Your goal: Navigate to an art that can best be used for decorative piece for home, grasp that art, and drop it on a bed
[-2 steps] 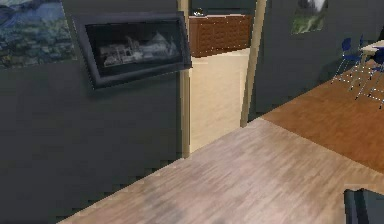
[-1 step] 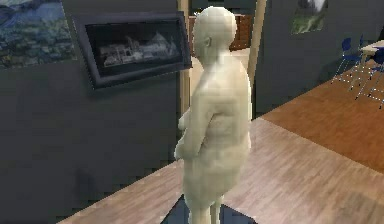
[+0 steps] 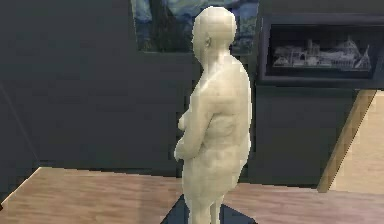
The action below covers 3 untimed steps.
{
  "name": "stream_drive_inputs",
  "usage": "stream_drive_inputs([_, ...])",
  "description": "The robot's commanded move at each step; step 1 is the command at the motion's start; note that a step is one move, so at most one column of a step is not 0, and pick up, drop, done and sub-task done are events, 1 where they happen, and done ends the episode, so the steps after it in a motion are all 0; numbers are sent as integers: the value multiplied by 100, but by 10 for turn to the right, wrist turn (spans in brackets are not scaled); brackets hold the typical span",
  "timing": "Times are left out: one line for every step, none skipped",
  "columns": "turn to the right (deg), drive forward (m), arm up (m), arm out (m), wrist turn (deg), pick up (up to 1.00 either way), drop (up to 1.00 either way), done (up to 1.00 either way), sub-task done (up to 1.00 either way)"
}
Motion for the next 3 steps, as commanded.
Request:
stream_drive_inputs([-240,0,0,0,0,0,0,0,0])
stream_drive_inputs([0,20,0,0,0,0,0,0,0])
stream_drive_inputs([450,0,0,0,0,0,0,0,0])
